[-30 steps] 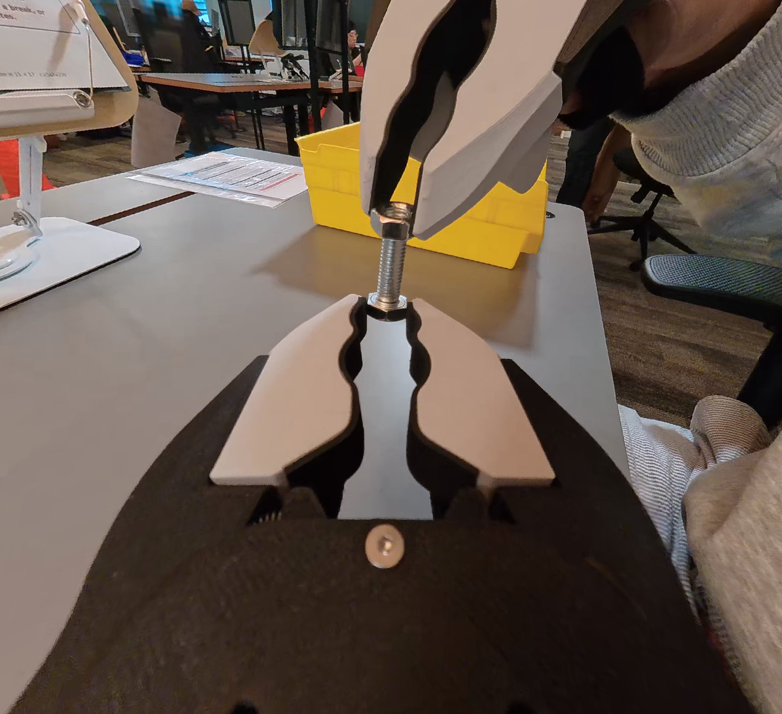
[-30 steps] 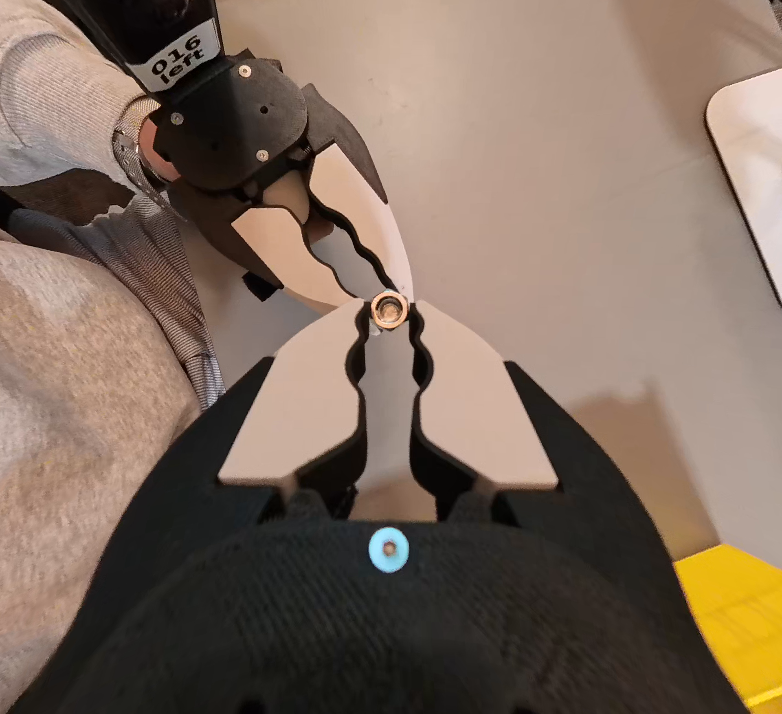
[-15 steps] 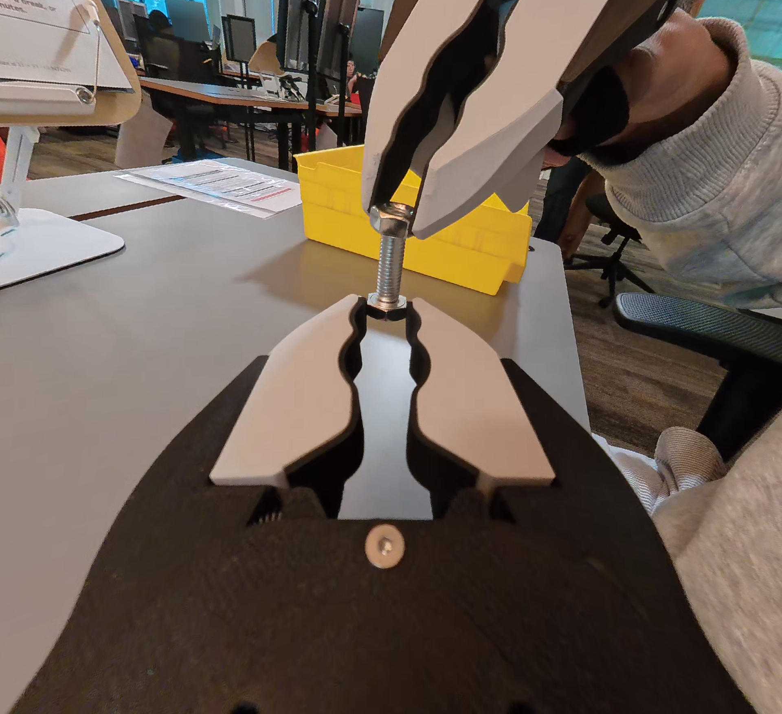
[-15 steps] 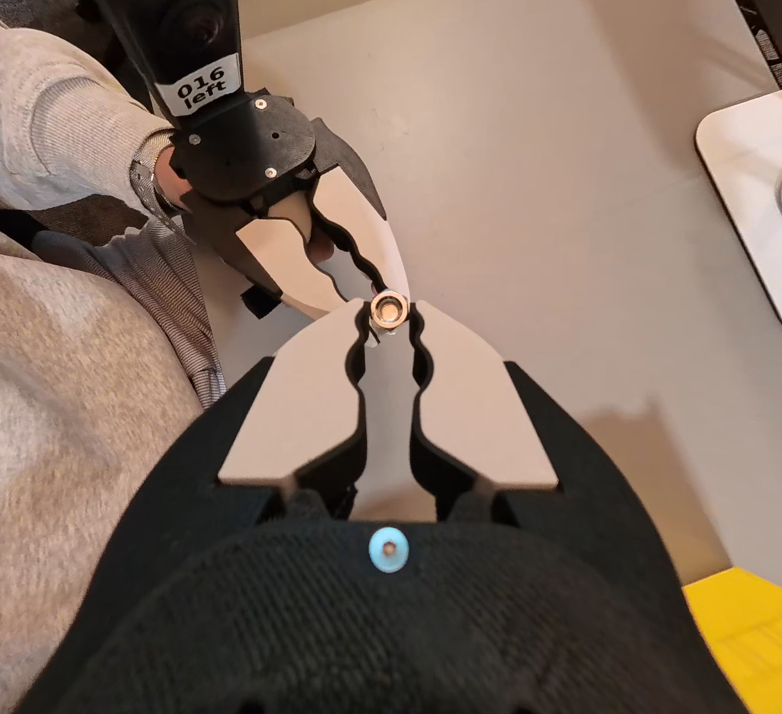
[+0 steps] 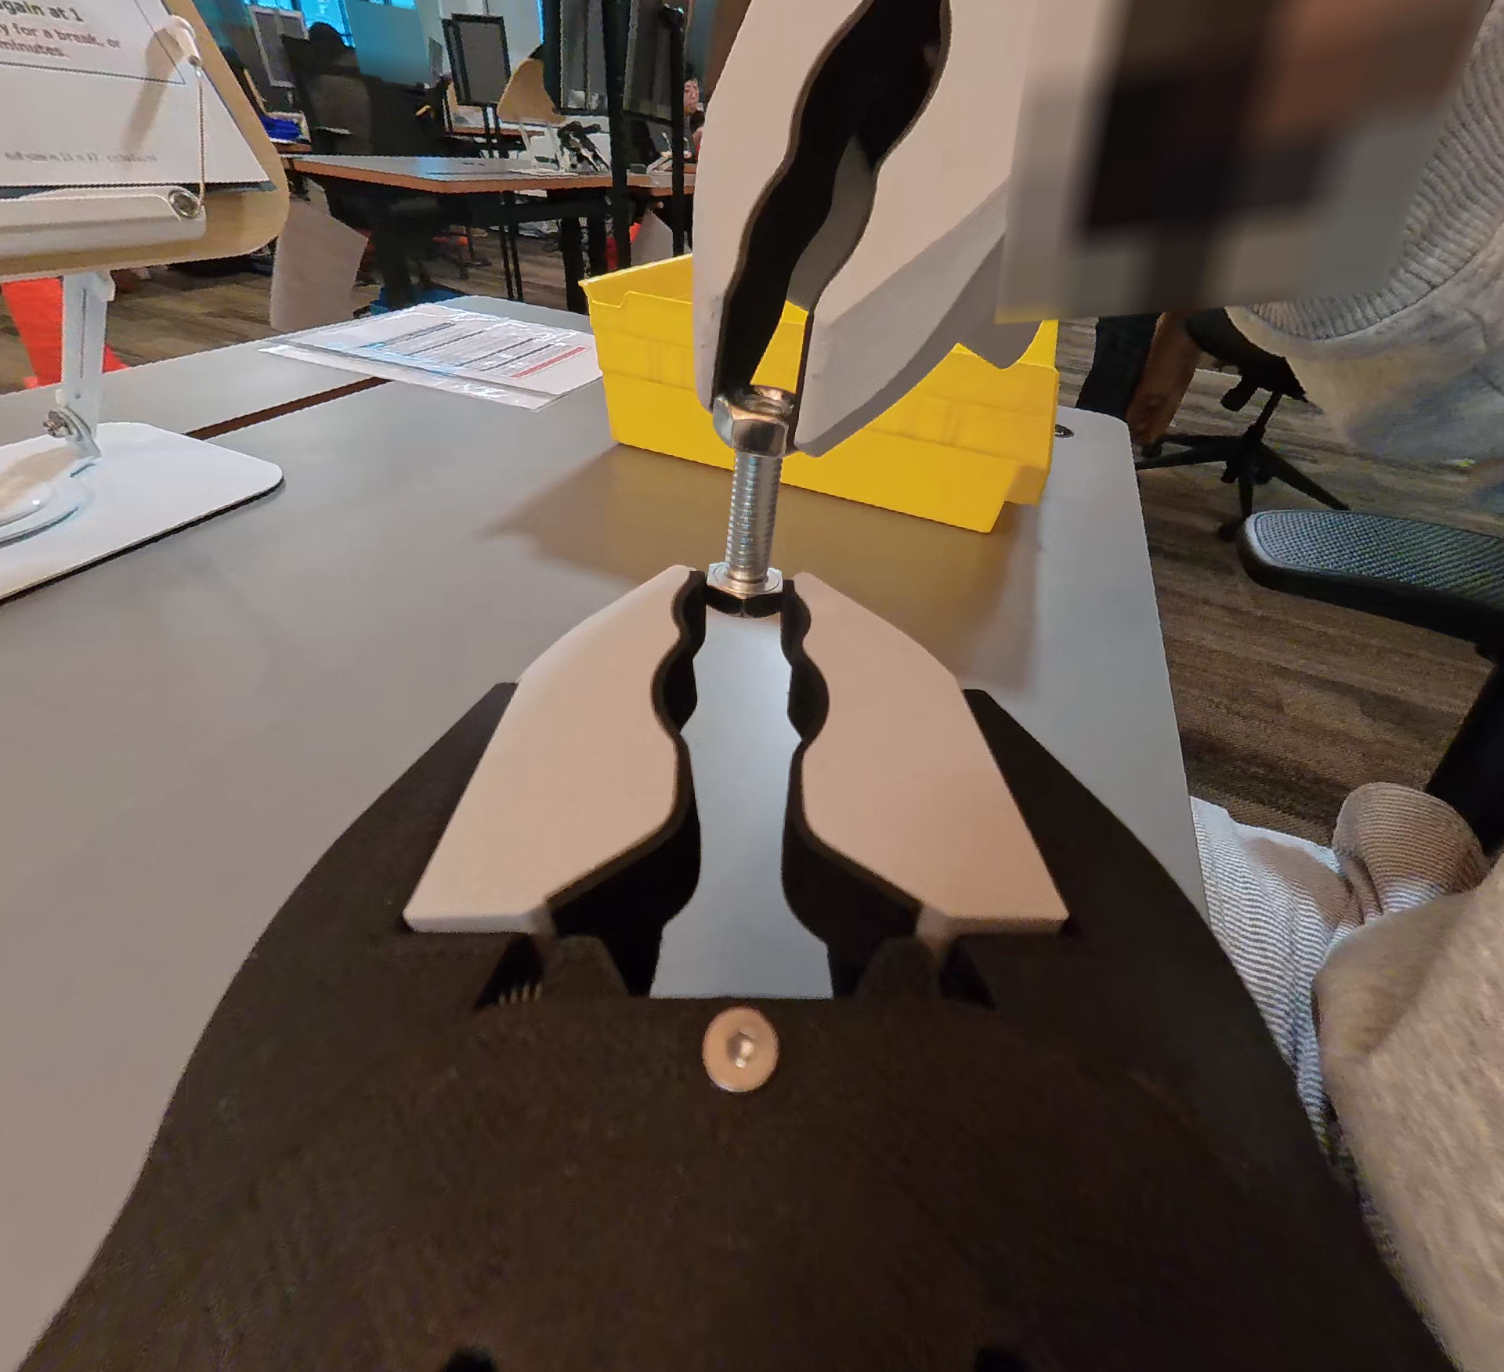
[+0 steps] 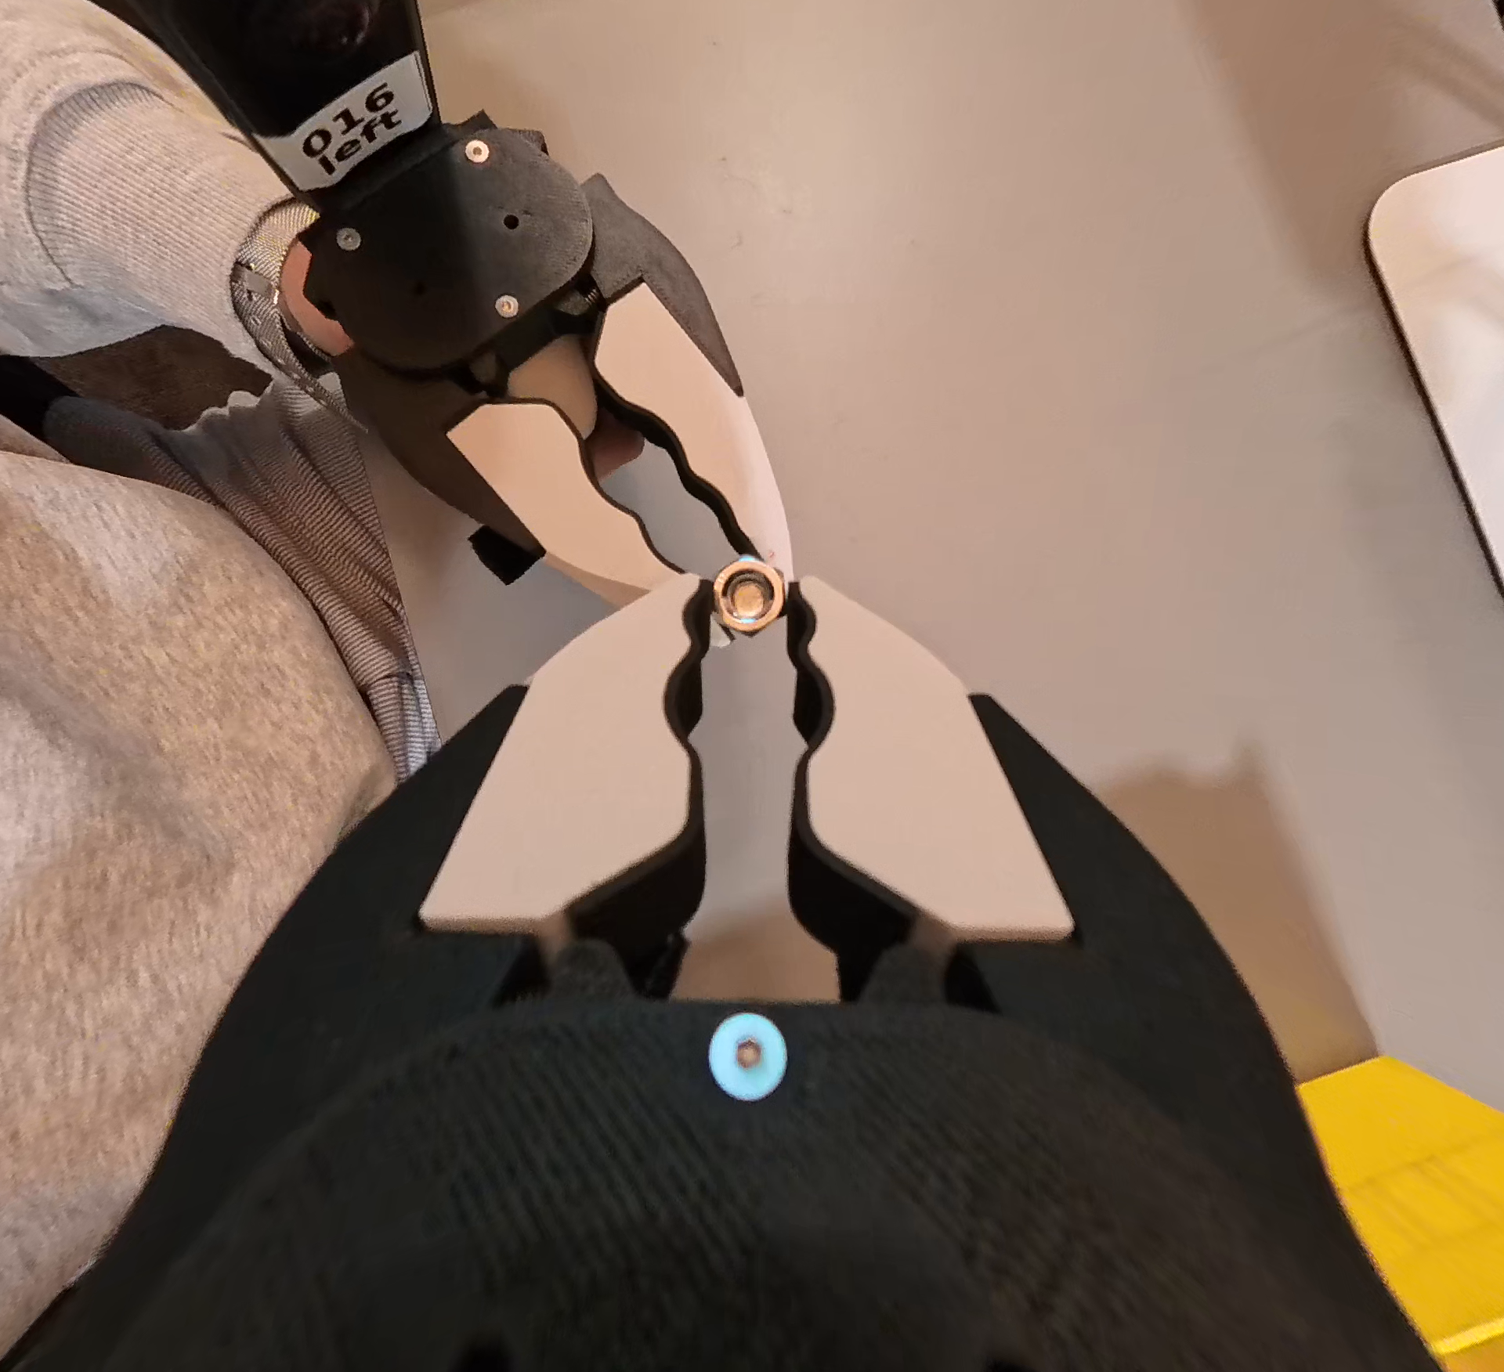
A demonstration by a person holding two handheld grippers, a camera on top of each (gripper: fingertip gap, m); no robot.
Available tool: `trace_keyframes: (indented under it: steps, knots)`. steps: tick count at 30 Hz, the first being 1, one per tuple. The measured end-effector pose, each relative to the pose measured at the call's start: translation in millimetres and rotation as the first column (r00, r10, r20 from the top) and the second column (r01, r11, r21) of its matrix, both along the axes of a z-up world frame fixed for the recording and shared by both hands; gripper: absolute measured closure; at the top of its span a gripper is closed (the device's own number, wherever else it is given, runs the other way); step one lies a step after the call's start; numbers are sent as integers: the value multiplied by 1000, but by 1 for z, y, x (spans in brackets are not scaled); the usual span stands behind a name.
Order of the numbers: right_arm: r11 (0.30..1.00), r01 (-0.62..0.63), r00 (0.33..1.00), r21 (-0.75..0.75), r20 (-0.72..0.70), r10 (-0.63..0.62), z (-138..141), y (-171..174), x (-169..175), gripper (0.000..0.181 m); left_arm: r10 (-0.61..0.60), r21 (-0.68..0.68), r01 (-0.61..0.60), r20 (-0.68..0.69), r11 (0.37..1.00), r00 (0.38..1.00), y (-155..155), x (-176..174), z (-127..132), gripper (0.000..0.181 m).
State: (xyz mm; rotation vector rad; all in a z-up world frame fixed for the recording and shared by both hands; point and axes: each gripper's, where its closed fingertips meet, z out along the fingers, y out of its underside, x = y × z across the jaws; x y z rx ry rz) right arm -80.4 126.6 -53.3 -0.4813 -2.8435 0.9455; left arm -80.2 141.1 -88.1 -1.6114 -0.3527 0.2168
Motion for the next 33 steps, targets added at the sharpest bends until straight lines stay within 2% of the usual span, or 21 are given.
trace_keyframes:
  steps: [16,18,21,24,27,29,33]
  knots:
    - [1000,-7,999,-16,-33,6,7,0,-1,159,-5,19,4,24,1000,1000,0,0,1,163]
    - [998,-14,1000,-55,-28,13,13,-1,1,156,-5,32,4,38,999,999,-2,-1,1,163]
    - [979,-21,998,-202,-61,9,33,-4,1,154,-5,60,1,61,998,998,-4,-4,3,163]
    - [902,-26,987,-431,-154,-46,61,-3,-1,154,-4,95,-5,90,995,996,-7,-6,6,163]
    - [762,-34,967,-647,-214,-139,70,4,0,150,-2,112,-10,101,994,995,-9,-7,7,163]
    - [686,-18,959,-728,-207,-194,58,10,1,147,-5,110,-6,98,994,995,-9,-7,7,163]
    - [603,34,951,-797,-160,-265,22,20,0,144,-29,110,18,99,994,995,-4,-2,7,163]
